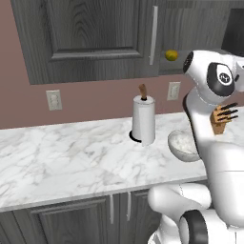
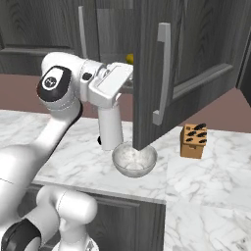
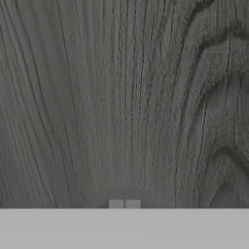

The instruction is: Open the cabinet. Pick the apple and orange from the cabinet and place them into the bowl. Then close the cabinet.

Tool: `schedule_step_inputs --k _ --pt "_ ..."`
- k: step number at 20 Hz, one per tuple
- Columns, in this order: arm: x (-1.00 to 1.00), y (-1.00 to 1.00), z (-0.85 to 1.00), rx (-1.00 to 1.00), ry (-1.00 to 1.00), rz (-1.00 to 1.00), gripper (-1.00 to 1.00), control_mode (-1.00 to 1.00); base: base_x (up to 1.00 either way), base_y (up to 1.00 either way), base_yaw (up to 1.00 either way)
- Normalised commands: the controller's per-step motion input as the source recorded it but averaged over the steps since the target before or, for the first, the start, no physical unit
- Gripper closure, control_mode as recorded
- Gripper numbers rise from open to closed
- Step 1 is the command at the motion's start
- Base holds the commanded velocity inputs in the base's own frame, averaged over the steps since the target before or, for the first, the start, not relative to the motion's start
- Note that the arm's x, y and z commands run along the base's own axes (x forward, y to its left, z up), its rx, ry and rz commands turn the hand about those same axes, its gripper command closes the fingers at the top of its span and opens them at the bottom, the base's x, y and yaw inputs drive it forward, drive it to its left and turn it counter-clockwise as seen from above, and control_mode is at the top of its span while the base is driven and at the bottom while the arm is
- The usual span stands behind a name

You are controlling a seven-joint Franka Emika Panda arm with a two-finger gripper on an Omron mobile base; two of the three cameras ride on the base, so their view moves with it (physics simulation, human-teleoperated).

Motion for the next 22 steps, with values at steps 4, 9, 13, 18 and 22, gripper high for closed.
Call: schedule_step_inputs --k 4,9,13,18,22 --pt "0.01 0.42 0.0 0.0 0.0 0.45 1.0 -1.0 0.0 0.0 0.0" --pt "0.06 0.38 0.0 0.0 0.01 0.49 1.0 -1.0 0.0 0.0 0.0" --pt "0.1 0.47 0.06 0.0 0.09 0.44 1.0 -1.0 0.0 0.0 0.0" --pt "0.06 0.45 0.1 0.0 0.03 0.41 1.0 -1.0 0.0 0.0 0.0" --pt "0.07 0.43 0.13 0.0 0.0 0.34 1.0 -1.0 0.0 0.0 0.0"
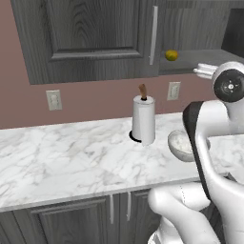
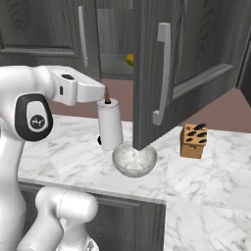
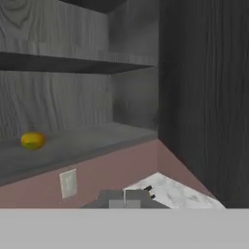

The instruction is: Open the cabinet. Pick the apple and orange from the cabinet and place them into the bowl. Then close the cabinet.

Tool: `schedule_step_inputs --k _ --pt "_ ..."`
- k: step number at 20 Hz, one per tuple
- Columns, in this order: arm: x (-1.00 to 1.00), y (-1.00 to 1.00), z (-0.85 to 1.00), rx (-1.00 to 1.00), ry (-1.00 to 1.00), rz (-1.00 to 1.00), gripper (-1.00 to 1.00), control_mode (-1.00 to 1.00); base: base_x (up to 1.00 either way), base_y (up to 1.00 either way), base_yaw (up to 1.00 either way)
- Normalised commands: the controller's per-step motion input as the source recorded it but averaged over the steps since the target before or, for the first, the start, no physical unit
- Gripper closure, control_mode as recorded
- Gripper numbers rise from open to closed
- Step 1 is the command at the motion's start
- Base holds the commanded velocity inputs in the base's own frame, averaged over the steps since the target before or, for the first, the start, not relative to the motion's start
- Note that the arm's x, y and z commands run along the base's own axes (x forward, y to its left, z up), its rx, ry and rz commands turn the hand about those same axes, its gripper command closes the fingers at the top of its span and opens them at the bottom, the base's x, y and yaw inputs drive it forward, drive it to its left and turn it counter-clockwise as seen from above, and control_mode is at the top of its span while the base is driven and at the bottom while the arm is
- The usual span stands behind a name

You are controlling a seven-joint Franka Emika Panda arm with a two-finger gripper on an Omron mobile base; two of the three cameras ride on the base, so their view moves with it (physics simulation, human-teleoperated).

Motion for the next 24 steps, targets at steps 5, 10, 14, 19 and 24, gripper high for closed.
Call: schedule_step_inputs --k 5,10,14,19,24 --pt "0.17 0.46 0.04 0.0 0.0 0.29 1.0 -1.0 0.0 0.0 0.0" --pt "0.26 0.52 0.0 0.0 0.0 0.25 1.0 -1.0 0.0 0.0 0.0" --pt "0.36 0.44 0.01 0.0 0.01 0.2 -1.0 -1.0 0.0 0.0 0.0" --pt "0.27 0.17 0.06 0.0 0.0 0.08 -1.0 -1.0 0.0 0.0 0.0" --pt "0.07 0.0 0.12 0.0 0.0 0.01 -1.0 -1.0 0.0 0.0 0.0"
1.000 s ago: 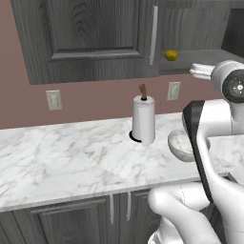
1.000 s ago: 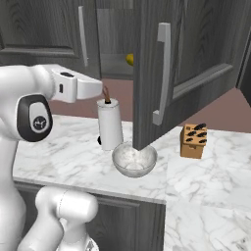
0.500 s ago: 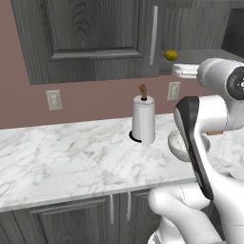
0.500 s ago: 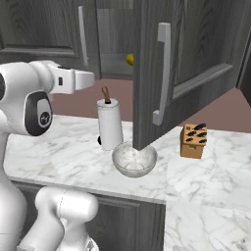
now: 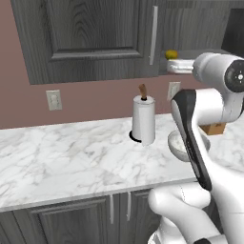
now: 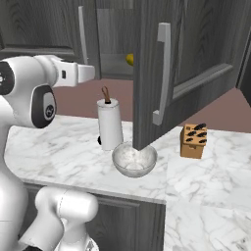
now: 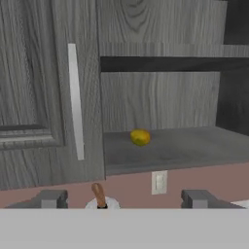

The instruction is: Open the cabinet. Pick the apple and orange from the cabinet and place them into the bowl. Then close the cabinet.

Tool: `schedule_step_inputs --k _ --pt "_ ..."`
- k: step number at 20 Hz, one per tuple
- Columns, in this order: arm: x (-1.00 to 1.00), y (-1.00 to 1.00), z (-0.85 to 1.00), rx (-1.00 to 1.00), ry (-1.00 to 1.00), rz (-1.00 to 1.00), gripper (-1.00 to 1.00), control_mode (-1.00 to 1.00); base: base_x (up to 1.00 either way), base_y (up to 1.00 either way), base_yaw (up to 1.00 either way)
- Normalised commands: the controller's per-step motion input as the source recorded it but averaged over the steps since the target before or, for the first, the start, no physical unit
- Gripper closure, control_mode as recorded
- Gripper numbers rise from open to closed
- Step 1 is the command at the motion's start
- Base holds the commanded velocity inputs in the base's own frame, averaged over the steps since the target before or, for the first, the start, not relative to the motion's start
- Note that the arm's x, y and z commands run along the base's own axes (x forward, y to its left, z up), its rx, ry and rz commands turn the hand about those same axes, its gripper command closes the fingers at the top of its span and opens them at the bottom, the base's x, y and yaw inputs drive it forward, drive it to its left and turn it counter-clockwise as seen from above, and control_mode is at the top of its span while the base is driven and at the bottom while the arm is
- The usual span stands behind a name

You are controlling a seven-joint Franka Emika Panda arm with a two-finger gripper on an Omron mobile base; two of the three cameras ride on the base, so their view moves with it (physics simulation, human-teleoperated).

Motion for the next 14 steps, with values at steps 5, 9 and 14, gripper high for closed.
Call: schedule_step_inputs --k 5,9,14 --pt "0.09 0.07 0.18 0.0 0.0 0.0 -1.0 -1.0 0.0 0.0 0.0" --pt "0.13 0.17 0.16 0.0 0.01 0.01 -1.0 -1.0 0.0 0.0 0.0" --pt "0.16 0.28 0.11 0.0 0.05 0.04 -1.0 -1.0 0.0 0.0 0.0"
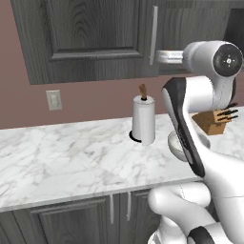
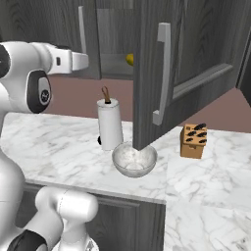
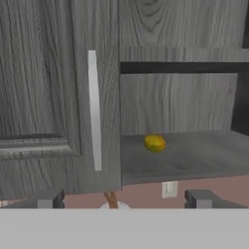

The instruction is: Open the cabinet. Pick the apple and orange from the cabinet and place them into the bowl. Then close the cabinet.

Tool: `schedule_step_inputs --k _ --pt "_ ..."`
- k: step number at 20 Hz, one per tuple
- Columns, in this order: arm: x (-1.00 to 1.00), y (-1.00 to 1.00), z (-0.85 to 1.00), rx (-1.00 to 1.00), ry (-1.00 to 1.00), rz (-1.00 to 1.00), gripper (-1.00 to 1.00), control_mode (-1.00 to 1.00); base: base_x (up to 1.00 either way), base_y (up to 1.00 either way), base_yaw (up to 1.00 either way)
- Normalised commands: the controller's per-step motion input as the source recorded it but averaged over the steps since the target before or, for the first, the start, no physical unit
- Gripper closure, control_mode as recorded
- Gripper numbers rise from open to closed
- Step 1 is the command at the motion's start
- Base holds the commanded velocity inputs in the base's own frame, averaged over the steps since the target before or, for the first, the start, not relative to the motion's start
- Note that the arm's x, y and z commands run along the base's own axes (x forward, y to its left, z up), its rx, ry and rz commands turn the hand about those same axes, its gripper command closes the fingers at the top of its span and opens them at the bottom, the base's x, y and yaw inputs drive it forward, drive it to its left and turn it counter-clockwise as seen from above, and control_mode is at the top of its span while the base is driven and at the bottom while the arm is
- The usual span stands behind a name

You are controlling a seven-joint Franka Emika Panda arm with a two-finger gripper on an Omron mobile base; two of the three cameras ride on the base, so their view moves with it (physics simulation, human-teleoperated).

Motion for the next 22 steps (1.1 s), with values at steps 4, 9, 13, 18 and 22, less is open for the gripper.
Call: schedule_step_inputs --k 4,9,13,18,22 --pt "0.12 0.3 0.07 0.0 0.05 0.09 -1.0 -1.0 0.0 0.0 0.0" --pt "0.21 0.21 0.08 0.0 0.06 0.08 -1.0 -1.0 0.0 0.0 0.0" --pt "0.46 0.04 0.0 0.0 0.1 0.04 -1.0 -1.0 0.0 0.0 0.0" --pt "0.59 0.0 0.0 0.0 0.08 0.01 -1.0 -1.0 0.0 0.0 0.0" --pt "0.62 0.0 0.0 0.0 0.03 0.0 -1.0 -1.0 0.0 0.0 0.0"
